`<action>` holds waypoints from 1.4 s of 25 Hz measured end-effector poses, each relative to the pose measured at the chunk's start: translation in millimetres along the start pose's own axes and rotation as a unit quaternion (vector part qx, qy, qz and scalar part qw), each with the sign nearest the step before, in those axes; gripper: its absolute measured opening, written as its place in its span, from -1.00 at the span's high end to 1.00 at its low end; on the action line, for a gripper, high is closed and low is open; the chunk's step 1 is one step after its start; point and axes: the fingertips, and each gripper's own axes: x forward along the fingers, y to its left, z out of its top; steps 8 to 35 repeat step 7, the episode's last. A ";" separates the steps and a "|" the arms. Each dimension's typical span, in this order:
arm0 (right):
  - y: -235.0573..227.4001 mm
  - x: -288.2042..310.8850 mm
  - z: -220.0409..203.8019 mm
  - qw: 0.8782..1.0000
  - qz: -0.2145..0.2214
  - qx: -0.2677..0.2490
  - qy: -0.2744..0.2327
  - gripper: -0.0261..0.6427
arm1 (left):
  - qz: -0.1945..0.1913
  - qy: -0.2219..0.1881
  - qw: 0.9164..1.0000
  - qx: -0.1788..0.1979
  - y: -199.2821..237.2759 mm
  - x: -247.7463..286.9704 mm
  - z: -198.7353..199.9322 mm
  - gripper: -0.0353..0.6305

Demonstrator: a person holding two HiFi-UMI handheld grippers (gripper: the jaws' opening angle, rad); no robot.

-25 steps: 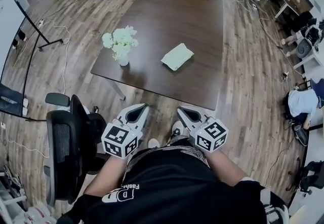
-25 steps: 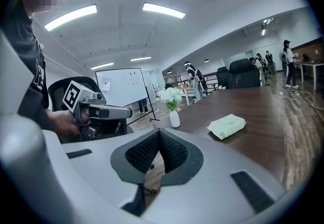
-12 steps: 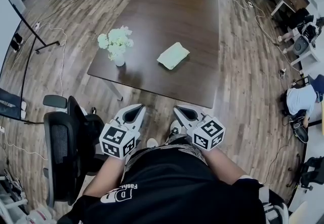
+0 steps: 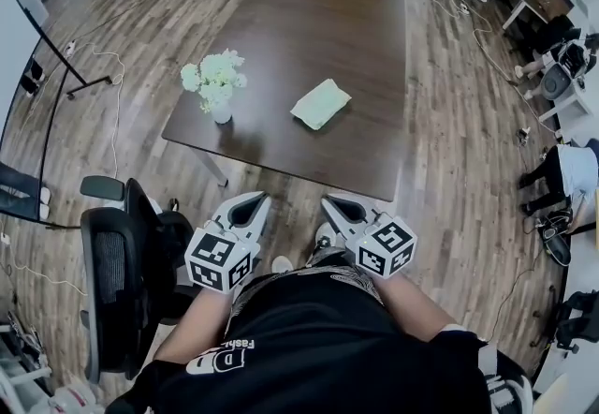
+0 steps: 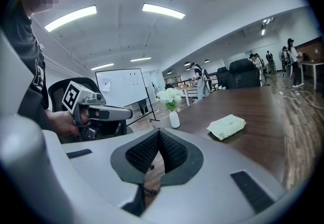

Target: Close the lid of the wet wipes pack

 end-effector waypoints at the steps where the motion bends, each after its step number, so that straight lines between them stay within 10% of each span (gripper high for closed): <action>1: -0.5 0.0 0.1 1.000 0.000 0.000 0.000 0.91 | 0.000 0.000 1.000 0.000 0.1 0.5 0.1 0.84; 35: -1.8 1.6 1.9 1.000 0.000 0.000 0.001 0.91 | 0.001 0.000 1.000 0.000 2.0 1.7 2.4 0.84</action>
